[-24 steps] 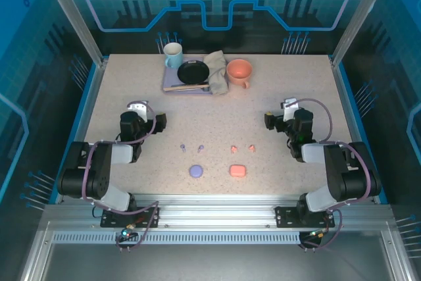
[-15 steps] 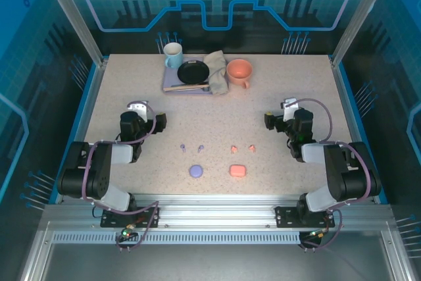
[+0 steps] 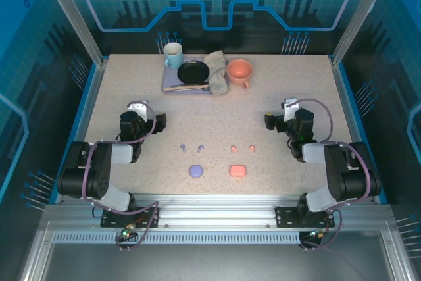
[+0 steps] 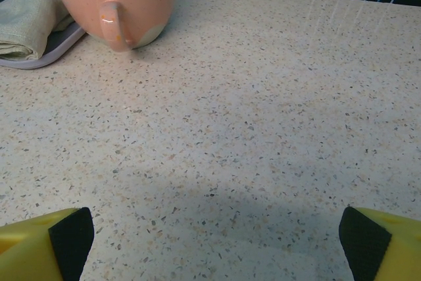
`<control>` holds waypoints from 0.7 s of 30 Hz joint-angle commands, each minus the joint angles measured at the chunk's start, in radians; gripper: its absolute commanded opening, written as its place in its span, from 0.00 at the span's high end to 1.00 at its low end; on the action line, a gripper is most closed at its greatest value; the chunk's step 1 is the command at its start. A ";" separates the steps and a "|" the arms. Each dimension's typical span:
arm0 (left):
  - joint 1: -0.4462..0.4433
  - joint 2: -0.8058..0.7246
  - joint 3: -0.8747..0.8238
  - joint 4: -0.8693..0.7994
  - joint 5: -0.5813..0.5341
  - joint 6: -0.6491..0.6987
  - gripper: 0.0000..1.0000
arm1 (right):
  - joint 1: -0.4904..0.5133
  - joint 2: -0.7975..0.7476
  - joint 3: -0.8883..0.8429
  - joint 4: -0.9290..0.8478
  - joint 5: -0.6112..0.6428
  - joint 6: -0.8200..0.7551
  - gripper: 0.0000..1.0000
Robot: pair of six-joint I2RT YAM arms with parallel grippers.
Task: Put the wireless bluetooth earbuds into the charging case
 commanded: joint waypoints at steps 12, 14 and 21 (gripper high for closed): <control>-0.005 -0.274 0.258 -0.575 -0.110 -0.117 0.01 | -0.031 -0.245 0.360 -0.812 0.264 0.375 0.00; -0.015 -0.300 0.326 -0.717 -0.126 -0.193 0.01 | -0.060 -0.216 0.481 -1.048 0.304 0.555 0.00; -0.070 -0.301 0.497 -1.197 -0.133 -0.539 0.01 | 0.008 -0.183 0.618 -1.277 0.039 0.483 0.07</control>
